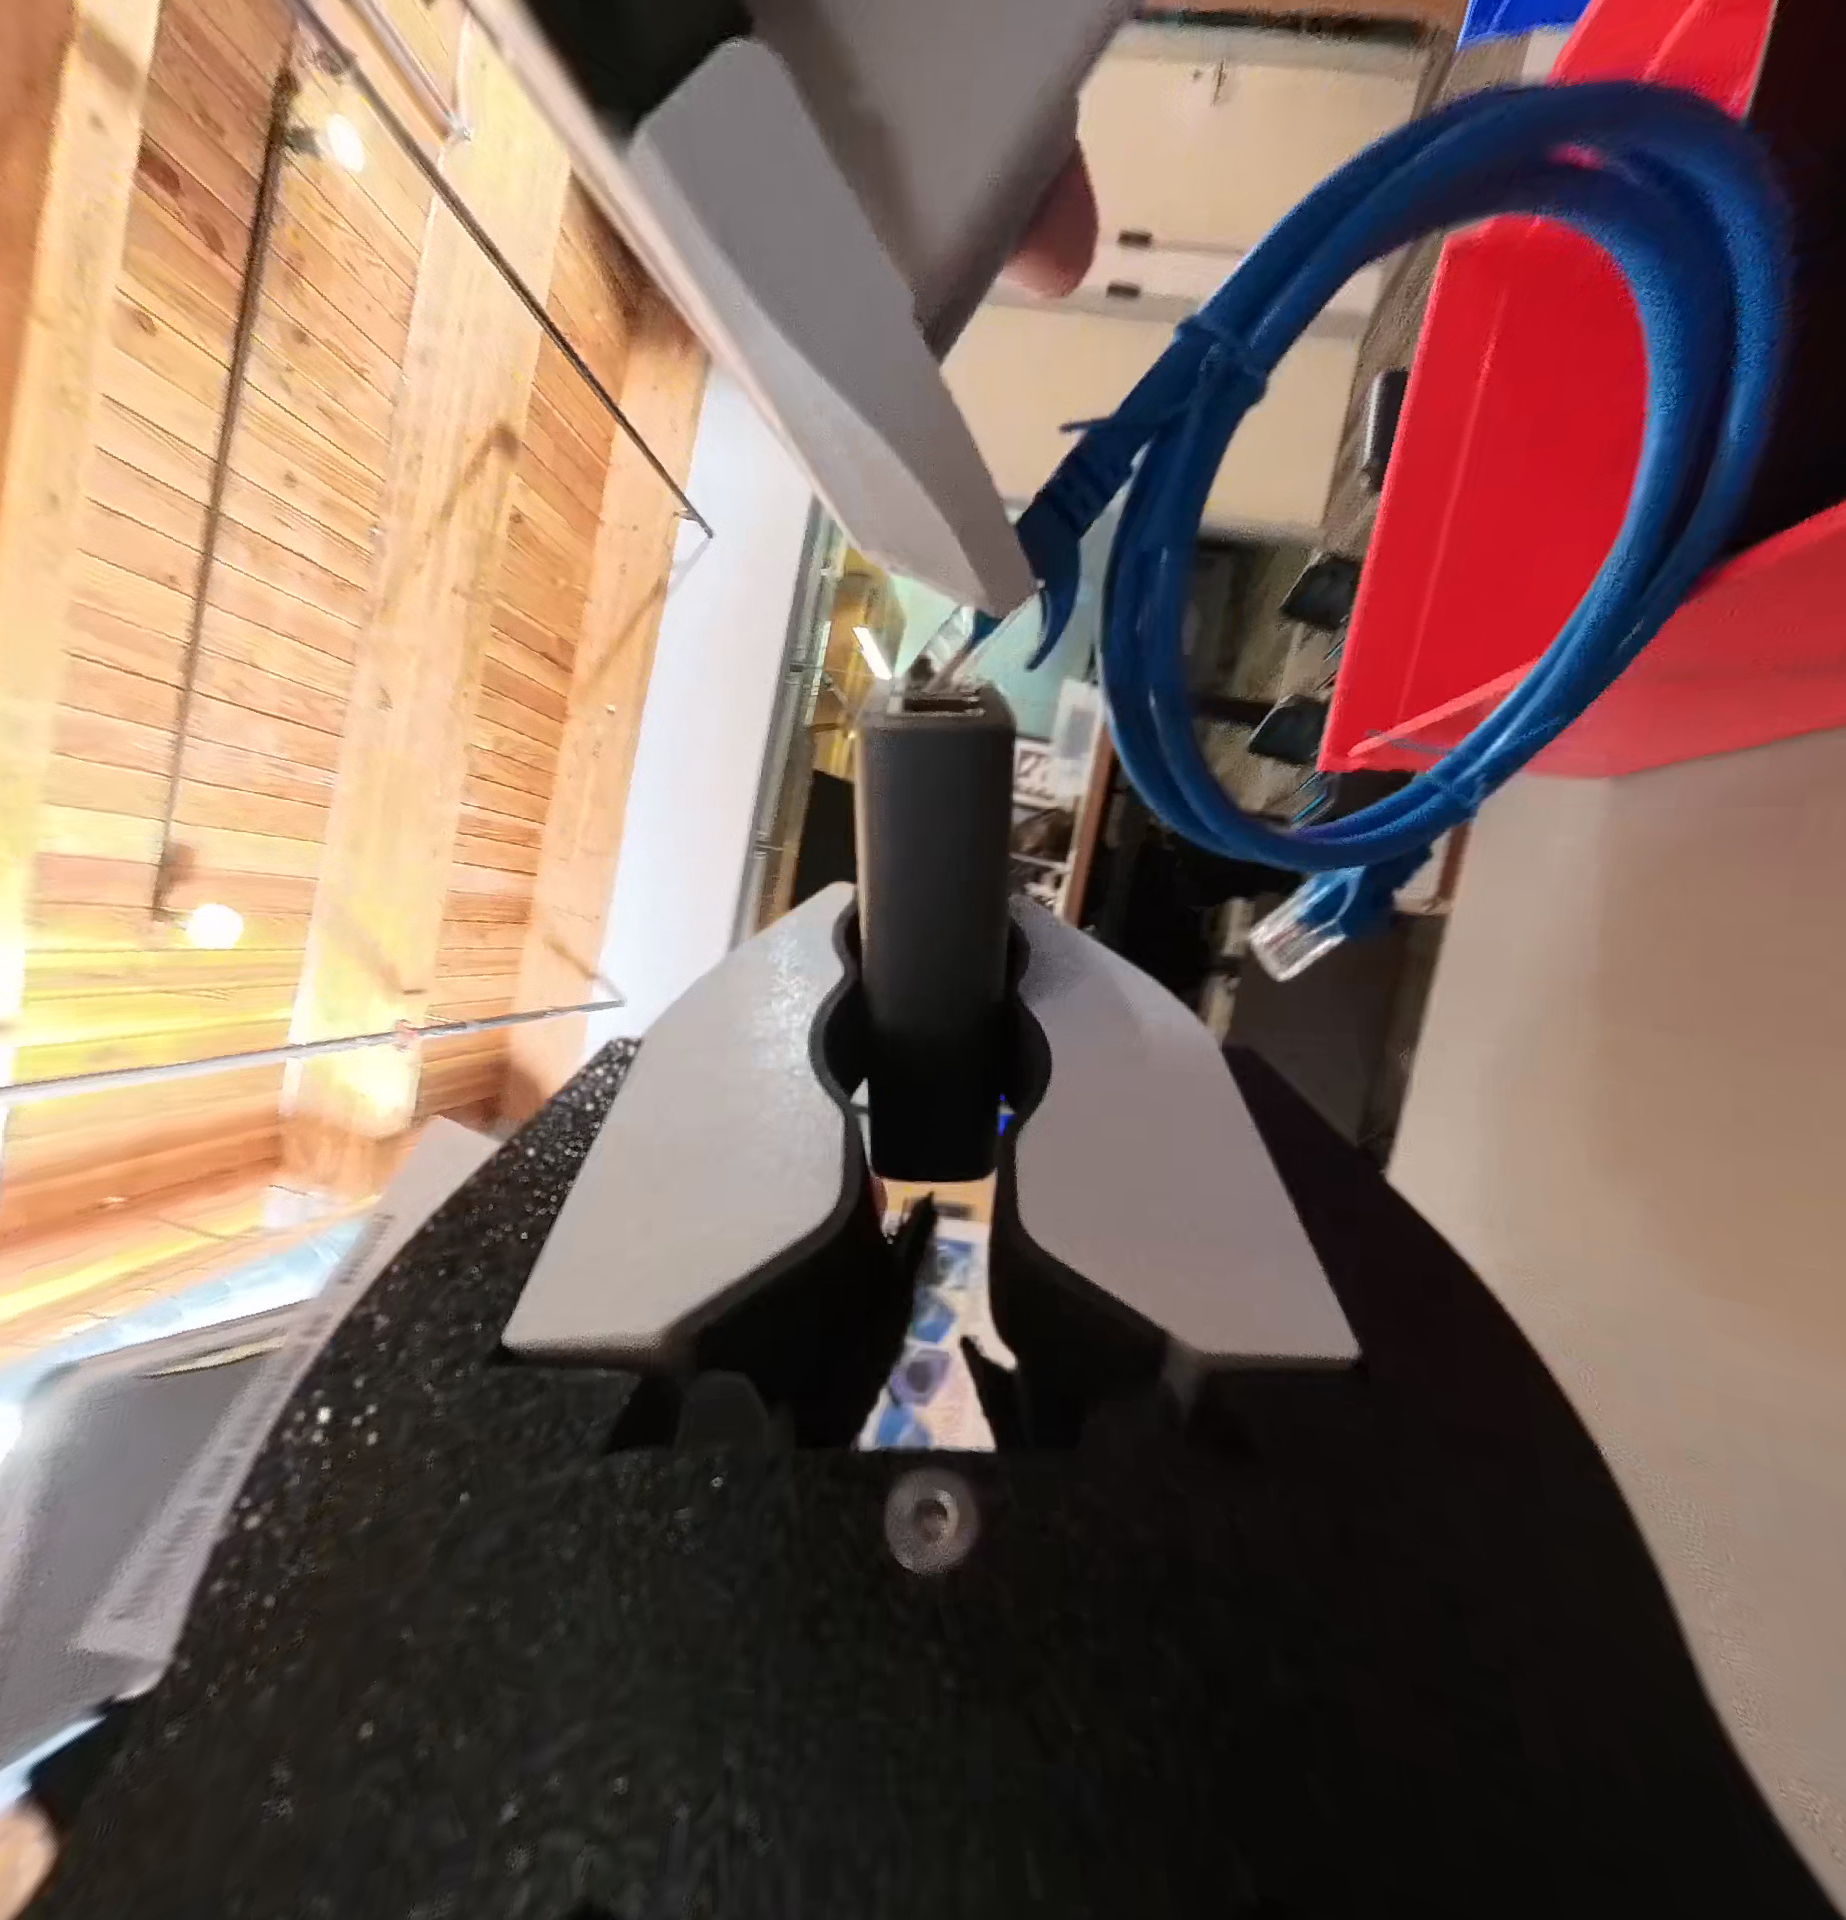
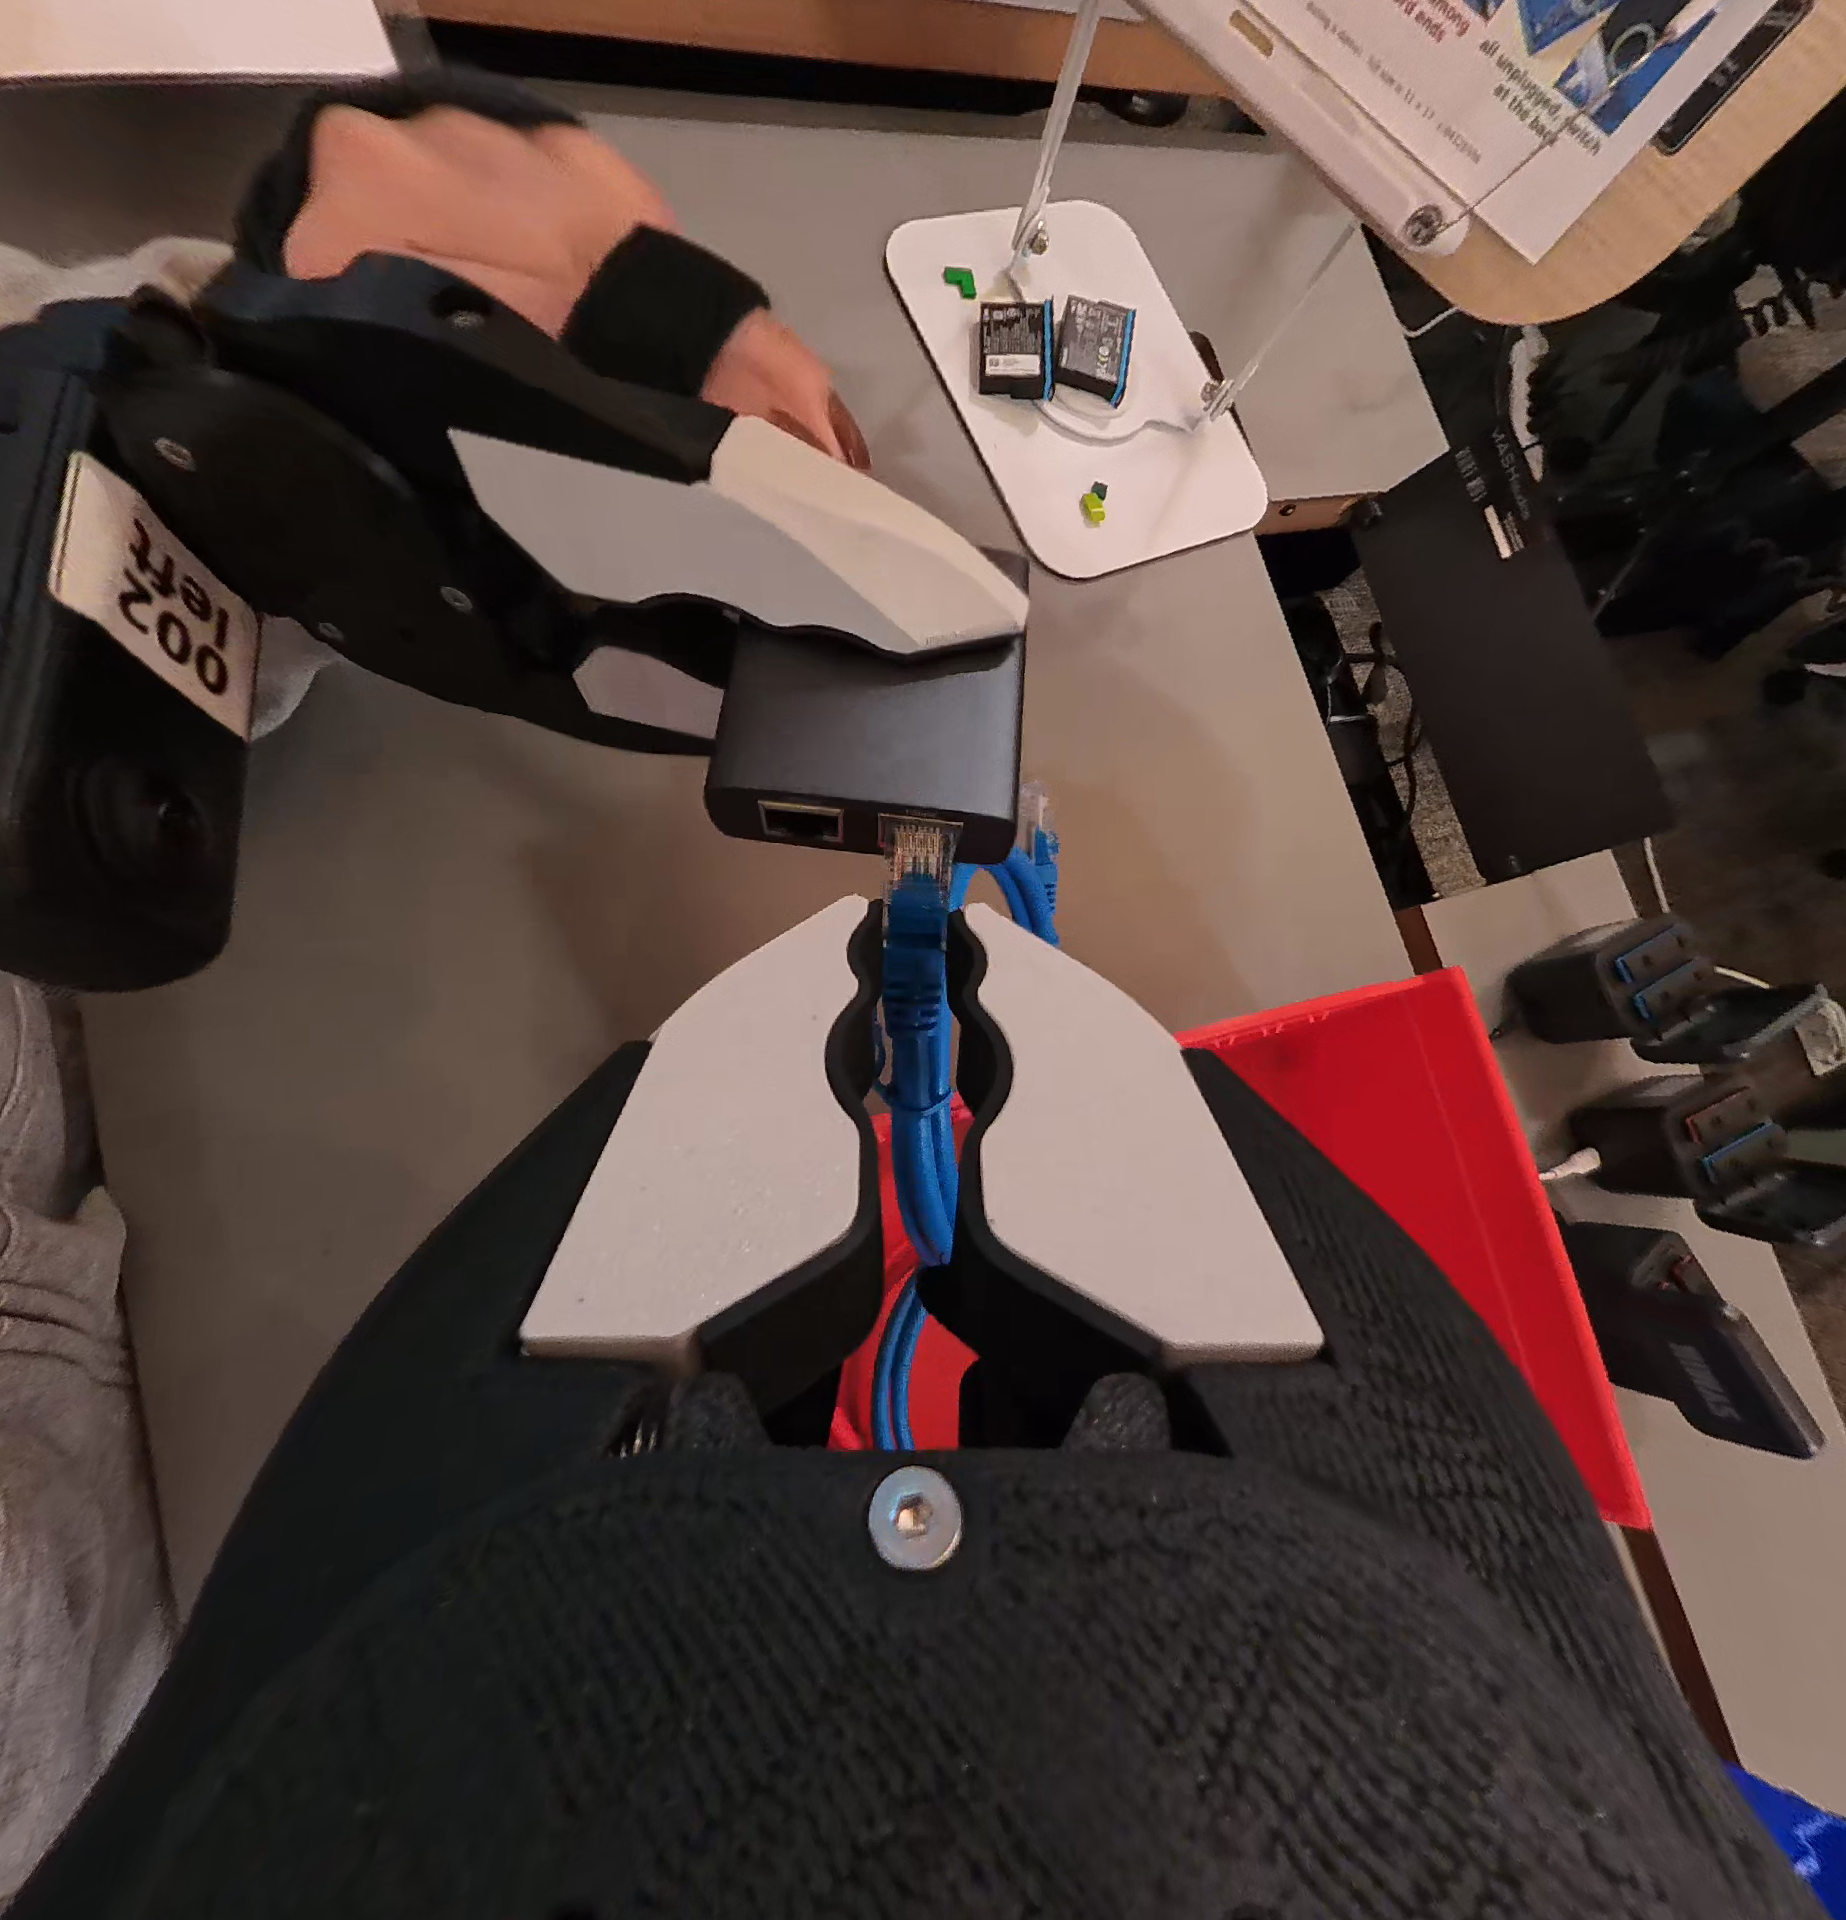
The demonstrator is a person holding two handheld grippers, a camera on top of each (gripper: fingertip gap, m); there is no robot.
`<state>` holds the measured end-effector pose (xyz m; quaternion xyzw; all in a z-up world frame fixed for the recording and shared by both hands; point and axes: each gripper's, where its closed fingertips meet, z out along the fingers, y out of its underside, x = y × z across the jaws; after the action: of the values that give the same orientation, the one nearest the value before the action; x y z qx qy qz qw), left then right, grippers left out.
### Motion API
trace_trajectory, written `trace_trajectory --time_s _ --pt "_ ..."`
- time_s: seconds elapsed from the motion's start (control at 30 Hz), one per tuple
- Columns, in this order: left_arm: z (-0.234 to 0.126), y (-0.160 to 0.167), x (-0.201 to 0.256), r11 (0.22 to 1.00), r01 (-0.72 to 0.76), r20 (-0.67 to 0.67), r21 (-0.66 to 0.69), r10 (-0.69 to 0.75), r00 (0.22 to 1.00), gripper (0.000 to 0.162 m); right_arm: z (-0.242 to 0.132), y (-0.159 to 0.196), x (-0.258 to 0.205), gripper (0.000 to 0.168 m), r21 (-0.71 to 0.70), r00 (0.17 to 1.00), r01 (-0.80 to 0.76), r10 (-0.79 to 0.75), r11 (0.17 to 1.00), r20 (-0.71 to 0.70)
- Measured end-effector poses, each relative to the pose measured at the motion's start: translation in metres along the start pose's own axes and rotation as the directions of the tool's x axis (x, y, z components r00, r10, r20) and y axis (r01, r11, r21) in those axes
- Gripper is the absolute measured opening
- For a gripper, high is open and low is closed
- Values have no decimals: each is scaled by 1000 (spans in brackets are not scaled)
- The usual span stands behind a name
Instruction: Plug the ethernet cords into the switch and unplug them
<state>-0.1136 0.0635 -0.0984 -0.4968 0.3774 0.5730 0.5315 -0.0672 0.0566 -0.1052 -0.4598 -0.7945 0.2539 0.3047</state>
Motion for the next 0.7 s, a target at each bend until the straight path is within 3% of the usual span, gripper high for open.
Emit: trace_trajectory --time_s 0.27,0.47,0.7 --pt "-7 -5 -2 929 -368 68 -40 370 927 21 8 11 -5 9 -82 999 41 -38 996 27" --pt "-9 -7 -4 912 -408 77 -38 410 909 20 8 11 -7 9 -21 999 9 -8 1000 46" --pt "-7 -9 3 881 -470 46 -64 473 880 20 12 20 -7 9 -56 998 -25 28 998 52"
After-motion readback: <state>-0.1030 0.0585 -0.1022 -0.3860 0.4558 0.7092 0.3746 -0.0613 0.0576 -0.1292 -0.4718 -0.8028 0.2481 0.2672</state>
